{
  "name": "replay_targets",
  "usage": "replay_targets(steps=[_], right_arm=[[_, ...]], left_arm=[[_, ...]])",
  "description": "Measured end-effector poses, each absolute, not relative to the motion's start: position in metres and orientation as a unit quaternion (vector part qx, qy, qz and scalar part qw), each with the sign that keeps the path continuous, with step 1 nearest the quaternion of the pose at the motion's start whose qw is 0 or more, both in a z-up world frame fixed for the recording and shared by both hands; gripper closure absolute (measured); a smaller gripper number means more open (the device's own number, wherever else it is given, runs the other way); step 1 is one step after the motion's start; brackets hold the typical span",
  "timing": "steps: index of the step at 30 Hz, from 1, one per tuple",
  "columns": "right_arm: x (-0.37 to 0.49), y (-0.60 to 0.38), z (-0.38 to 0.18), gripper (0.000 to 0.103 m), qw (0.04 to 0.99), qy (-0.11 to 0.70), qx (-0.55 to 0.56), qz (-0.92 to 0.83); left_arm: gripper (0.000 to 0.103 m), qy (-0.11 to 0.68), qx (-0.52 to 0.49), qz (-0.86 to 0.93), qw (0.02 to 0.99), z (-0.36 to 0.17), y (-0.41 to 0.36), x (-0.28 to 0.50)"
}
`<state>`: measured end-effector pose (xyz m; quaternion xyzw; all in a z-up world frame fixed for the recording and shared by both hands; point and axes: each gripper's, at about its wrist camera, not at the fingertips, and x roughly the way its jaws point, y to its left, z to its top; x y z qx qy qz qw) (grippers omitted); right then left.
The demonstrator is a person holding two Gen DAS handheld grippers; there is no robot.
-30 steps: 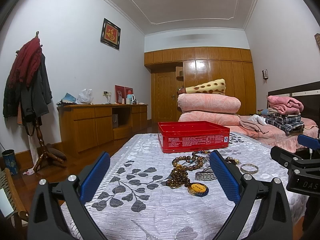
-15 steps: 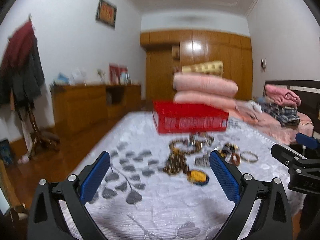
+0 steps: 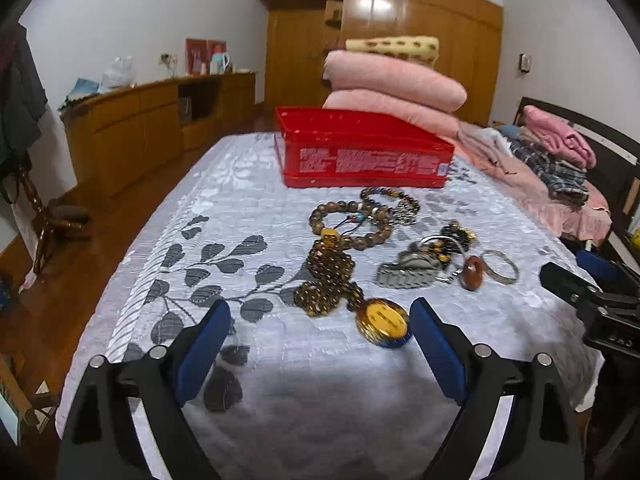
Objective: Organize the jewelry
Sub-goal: 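Grasp the amber bead strand with the left tool while the right tool grasps the silver bangle, then carry the amber strand and silver bangle over the red tin and open both tools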
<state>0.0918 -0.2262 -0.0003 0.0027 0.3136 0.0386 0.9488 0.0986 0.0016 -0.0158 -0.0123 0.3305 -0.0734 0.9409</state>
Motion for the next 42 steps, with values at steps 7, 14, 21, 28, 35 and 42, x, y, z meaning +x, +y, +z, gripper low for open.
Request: replay_targets(steps=[7, 14, 21, 28, 35, 42], right_arm=[[0.117, -0.227, -0.009, 0.005, 0.934, 0.355, 0.0, 0.034], [0.139, -0.229, -0.02, 0.023, 0.917, 0.397, 0.0, 0.04], [0.154, -0.222, -0.03, 0.023, 0.903, 0.426, -0.014, 0.046], [0.161, -0.219, -0.033, 0.028, 0.899, 0.436, -0.022, 0.042], [0.157, -0.216, -0.03, 0.055, 0.902, 0.428, -0.025, 0.052], [0.153, -0.219, -0.028, 0.056, 0.902, 0.427, -0.015, 0.061]], left_arm=[[0.015, 0.365, -0.012, -0.076, 0.928, -0.02, 0.002, 0.131], [0.026, 0.401, -0.023, -0.092, 0.911, -0.029, 0.002, 0.154], [0.026, 0.41, -0.012, -0.101, 0.906, -0.03, -0.005, 0.161], [0.045, 0.408, 0.006, -0.092, 0.908, -0.031, -0.009, 0.164], [0.069, 0.398, 0.003, -0.098, 0.912, -0.03, -0.006, 0.159], [0.079, 0.391, -0.034, -0.108, 0.913, -0.027, 0.006, 0.15]])
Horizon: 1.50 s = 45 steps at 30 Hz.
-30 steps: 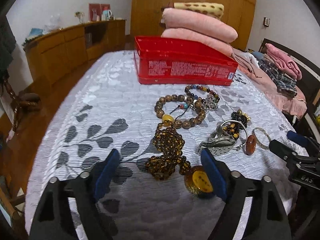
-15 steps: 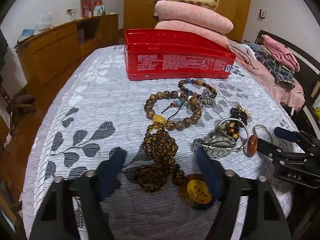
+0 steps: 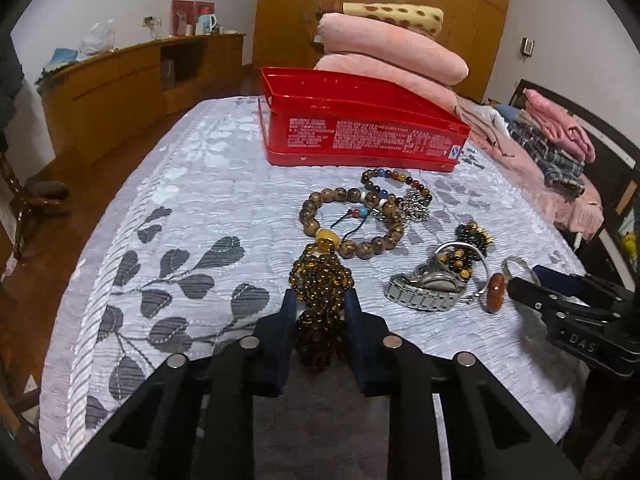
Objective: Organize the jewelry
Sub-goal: 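Carry the amber strand and silver bangle over the red tin and open both tools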
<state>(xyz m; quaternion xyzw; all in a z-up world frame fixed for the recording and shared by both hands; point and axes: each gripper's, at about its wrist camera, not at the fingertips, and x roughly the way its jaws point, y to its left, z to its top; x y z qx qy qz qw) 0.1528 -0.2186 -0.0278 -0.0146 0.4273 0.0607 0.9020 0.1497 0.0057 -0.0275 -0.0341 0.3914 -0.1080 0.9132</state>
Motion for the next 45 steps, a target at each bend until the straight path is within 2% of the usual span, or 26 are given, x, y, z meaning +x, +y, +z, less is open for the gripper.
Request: replay_targets(steps=[7, 24, 35, 45], right_arm=[[0.149, -0.222, -0.02, 0.056, 0.905, 0.42, -0.007, 0.066], [0.166, -0.216, 0.023, 0.056, 0.923, 0.376, -0.02, 0.073], [0.215, -0.216, 0.066, 0.056, 0.937, 0.338, -0.017, 0.082], [0.291, -0.204, 0.081, 0.056, 0.939, 0.33, -0.017, 0.1]], left_arm=[[0.079, 0.381, -0.047, -0.108, 0.917, -0.023, 0.007, 0.144], [0.08, 0.315, -0.053, -0.103, 0.942, 0.027, 0.011, 0.151], [0.08, 0.269, -0.049, -0.109, 0.956, 0.068, 0.003, 0.193], [0.08, 0.248, -0.055, -0.114, 0.96, 0.09, -0.01, 0.272]])
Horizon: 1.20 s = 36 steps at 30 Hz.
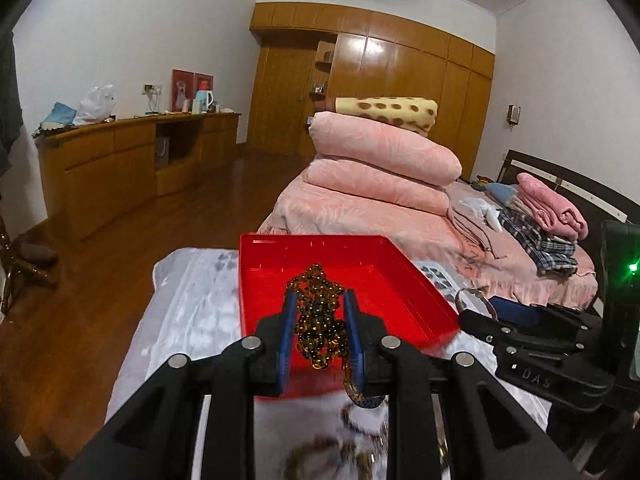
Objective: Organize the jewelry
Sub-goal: 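Carry the amber strand and silver bangle over the red tin and open both tools, then withdraw both open tools from the tin back toward the jewelry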
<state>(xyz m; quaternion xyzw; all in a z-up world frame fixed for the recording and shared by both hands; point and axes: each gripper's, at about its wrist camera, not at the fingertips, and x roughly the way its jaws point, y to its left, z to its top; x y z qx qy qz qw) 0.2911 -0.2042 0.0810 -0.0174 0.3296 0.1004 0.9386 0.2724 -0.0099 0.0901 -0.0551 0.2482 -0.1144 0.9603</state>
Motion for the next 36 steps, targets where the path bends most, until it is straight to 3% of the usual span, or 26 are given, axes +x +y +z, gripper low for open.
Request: replay_targets(steps=[13, 15, 17, 19, 30, 36], right_arm=[[0.366, -0.195, 0.051, 0.054, 0.929, 0.356, -0.015, 0.095], [0.368, -0.193, 0.048, 0.044, 0.929, 0.357, -0.021, 0.094], [0.365, -0.192, 0.048, 0.042, 0.932, 0.349, -0.025, 0.093], [0.363, -0.193, 0.051, 0.042, 0.934, 0.345, -0.022, 0.094], [0.285, -0.216, 0.064, 0.041, 0.946, 0.313, -0.004, 0.081], [0.226, -0.224, 0.045, 0.041, 0.941, 0.328, 0.014, 0.082]], left_arm=[[0.078, 0.304, -0.032, -0.108, 0.946, 0.05, -0.026, 0.336], [0.071, 0.306, -0.028, -0.105, 0.946, 0.048, -0.025, 0.337], [0.062, 0.304, -0.021, -0.102, 0.947, 0.048, -0.025, 0.336], [0.059, 0.299, -0.019, -0.101, 0.949, 0.051, -0.024, 0.332], [0.045, 0.269, -0.015, -0.089, 0.959, 0.069, -0.01, 0.258], [0.045, 0.286, -0.012, -0.093, 0.953, 0.048, -0.006, 0.21]])
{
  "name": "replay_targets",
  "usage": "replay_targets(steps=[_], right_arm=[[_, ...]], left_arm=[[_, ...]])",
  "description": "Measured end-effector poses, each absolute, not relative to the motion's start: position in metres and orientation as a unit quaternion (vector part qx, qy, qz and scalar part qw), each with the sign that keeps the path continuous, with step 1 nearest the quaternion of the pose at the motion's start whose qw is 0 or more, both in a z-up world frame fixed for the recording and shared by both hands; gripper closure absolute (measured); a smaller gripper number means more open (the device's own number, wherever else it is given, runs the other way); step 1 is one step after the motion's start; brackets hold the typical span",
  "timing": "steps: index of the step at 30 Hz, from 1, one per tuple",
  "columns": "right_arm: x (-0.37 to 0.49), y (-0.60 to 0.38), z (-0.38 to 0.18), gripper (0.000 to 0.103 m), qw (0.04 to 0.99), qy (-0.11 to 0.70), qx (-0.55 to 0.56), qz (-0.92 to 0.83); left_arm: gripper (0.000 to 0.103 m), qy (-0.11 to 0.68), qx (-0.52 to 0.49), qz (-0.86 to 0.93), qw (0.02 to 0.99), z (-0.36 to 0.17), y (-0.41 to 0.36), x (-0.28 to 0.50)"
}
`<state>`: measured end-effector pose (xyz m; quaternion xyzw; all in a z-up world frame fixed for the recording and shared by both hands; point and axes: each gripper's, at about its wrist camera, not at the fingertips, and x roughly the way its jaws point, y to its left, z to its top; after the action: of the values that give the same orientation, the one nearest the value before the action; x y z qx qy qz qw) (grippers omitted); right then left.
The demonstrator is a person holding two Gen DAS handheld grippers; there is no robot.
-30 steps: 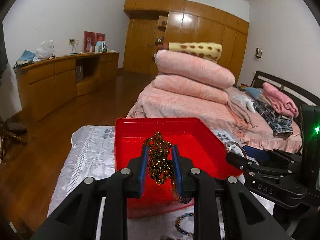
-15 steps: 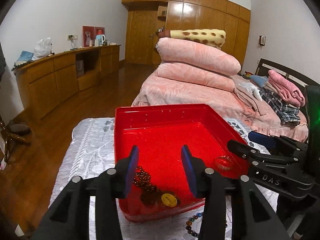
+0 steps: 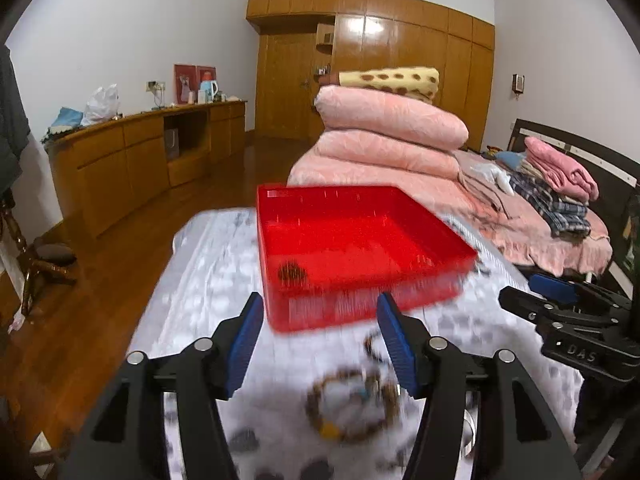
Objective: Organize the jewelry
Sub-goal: 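Withdraw both open tools from the tin back toward the jewelry, then grasp the brown wooden ring with the right tool while the left tool approaches the silver watch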
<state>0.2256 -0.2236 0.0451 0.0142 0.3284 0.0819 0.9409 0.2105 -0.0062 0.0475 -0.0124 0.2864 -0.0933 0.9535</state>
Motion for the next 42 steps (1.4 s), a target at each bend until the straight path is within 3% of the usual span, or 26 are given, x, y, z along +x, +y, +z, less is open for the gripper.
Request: replay_targets(steps=[15, 25, 36, 42], right_arm=[[0.149, -0.211, -0.004, 0.041, 0.916, 0.386, 0.03, 0.108], [0.144, -0.198, -0.017, 0.051, 0.903, 0.409, 0.026, 0.129], [0.148, -0.185, -0.027, 0.054, 0.897, 0.421, 0.017, 0.135], [0.153, -0.184, -0.026, 0.064, 0.897, 0.419, 0.017, 0.141]], left_arm=[[0.045, 0.34, -0.006, -0.087, 0.936, -0.003, -0.016, 0.151], [0.045, 0.355, -0.002, -0.073, 0.932, -0.017, -0.016, 0.142], [0.045, 0.363, -0.003, -0.076, 0.929, -0.023, -0.015, 0.141], [0.045, 0.364, -0.007, -0.081, 0.928, -0.023, -0.015, 0.142]])
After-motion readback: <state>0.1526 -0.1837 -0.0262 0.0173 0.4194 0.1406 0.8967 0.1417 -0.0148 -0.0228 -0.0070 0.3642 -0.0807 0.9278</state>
